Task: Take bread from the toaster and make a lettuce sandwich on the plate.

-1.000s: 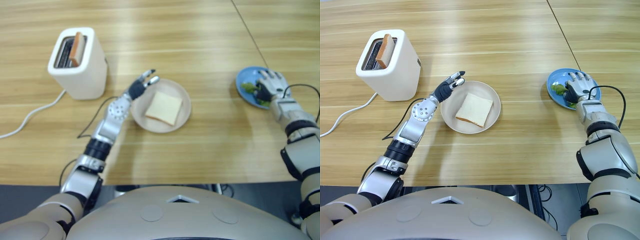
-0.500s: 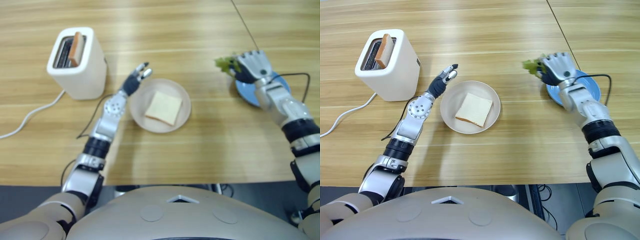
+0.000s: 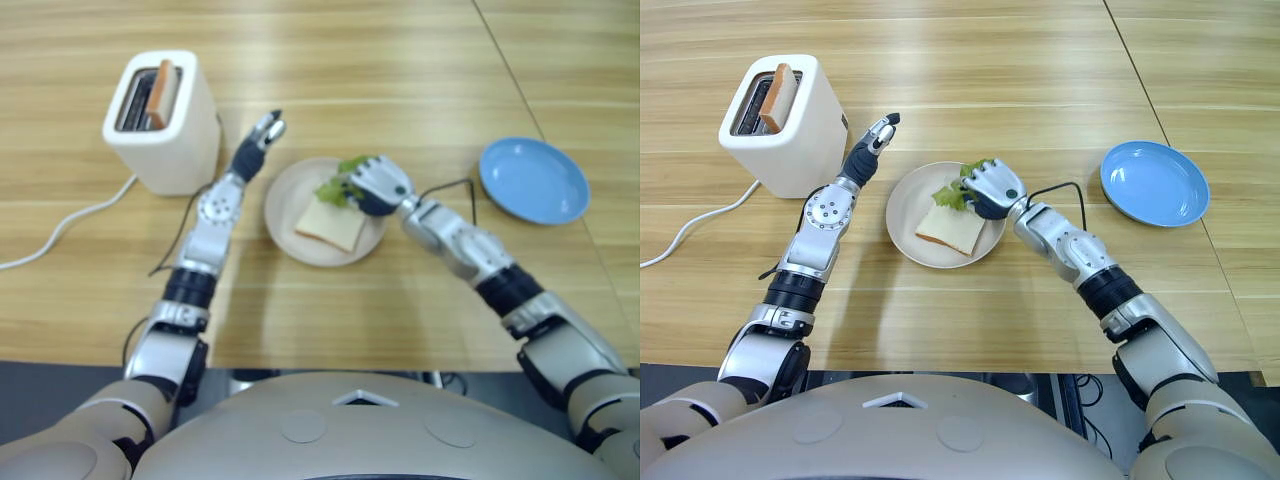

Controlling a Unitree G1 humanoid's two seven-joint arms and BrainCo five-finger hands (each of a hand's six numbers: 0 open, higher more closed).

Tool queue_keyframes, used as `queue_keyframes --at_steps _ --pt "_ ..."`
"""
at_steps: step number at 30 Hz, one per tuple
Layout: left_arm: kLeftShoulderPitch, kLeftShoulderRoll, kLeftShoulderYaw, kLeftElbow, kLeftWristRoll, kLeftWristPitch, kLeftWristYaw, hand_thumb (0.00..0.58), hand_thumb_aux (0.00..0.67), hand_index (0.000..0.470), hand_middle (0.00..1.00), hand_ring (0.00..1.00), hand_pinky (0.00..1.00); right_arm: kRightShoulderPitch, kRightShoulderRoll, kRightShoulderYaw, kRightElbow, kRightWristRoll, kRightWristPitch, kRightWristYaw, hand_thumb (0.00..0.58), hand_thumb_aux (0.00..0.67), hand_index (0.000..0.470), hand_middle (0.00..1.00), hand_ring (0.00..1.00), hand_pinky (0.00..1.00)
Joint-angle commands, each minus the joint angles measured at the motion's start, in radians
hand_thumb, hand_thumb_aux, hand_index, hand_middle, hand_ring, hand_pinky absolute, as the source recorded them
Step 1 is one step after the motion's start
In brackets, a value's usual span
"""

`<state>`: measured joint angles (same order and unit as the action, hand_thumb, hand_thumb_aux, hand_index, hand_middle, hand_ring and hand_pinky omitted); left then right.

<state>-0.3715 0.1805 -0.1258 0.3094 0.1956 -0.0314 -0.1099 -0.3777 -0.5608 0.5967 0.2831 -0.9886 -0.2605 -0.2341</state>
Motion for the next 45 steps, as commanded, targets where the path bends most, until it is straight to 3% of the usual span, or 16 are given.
queue_keyframes --at_steps 1,11,24,25,26,27,28,29,45 --pt "0.004 -0.001 -0.009 0.016 0.007 0.003 -0.005 0.000 0.000 0.000 0.00 0.00 0.00 0.042 -0.034 0.002 -0.079 -0.022 -0.012 0.071 0.580 0.670 0.460 1.00 1.00 1.00" --pt "-0.001 -0.002 -0.018 0.037 0.019 -0.003 0.005 0.000 0.000 0.000 0.00 0.00 0.00 0.090 -0.065 -0.055 -0.260 -0.027 -0.025 0.147 0.580 0.670 0.460 1.00 1.00 1.00" --pt "-0.002 -0.002 -0.029 0.058 0.036 -0.007 0.006 0.000 0.000 0.000 0.00 0.00 0.00 0.012 0.065 0.027 0.058 -0.047 -0.103 0.090 0.580 0.670 0.460 1.00 1.00 1.00" --pt "-0.001 -0.003 -0.030 0.058 0.037 -0.007 0.005 0.000 0.000 0.000 0.00 0.00 0.00 0.009 0.068 0.029 0.071 -0.048 -0.110 0.083 0.580 0.670 0.460 0.81 0.81 0.81" --pt "-0.001 -0.003 -0.031 0.059 0.039 -0.006 0.005 0.000 0.000 0.000 0.00 0.00 0.00 0.009 0.069 0.031 0.078 -0.055 -0.109 0.078 0.580 0.670 0.460 0.81 0.81 0.81" --pt "-0.001 -0.003 -0.031 0.061 0.041 -0.006 0.005 0.000 0.000 0.000 0.00 0.00 0.00 0.010 0.070 0.028 0.081 -0.051 -0.111 0.074 0.460 0.365 0.251 0.00 0.00 0.00" --pt "-0.001 -0.003 -0.032 0.061 0.042 -0.005 0.004 0.000 0.000 0.000 0.00 0.00 0.00 0.018 0.066 0.021 0.071 -0.041 -0.117 0.073 0.144 0.089 0.061 0.00 0.00 0.00" --pt "0.000 -0.004 -0.032 0.060 0.043 -0.005 0.004 0.000 0.000 0.000 0.00 0.00 0.00 0.028 0.058 0.012 0.048 -0.033 -0.119 0.072 0.000 0.000 0.000 0.00 0.00 0.00" --pt "0.009 0.035 -0.002 -0.057 0.075 -0.048 0.055 0.000 0.000 0.000 0.00 0.00 0.00 0.178 -0.103 -0.311 -0.468 0.118 -0.083 0.173 0.000 0.000 0.000 0.00 0.00 0.00"
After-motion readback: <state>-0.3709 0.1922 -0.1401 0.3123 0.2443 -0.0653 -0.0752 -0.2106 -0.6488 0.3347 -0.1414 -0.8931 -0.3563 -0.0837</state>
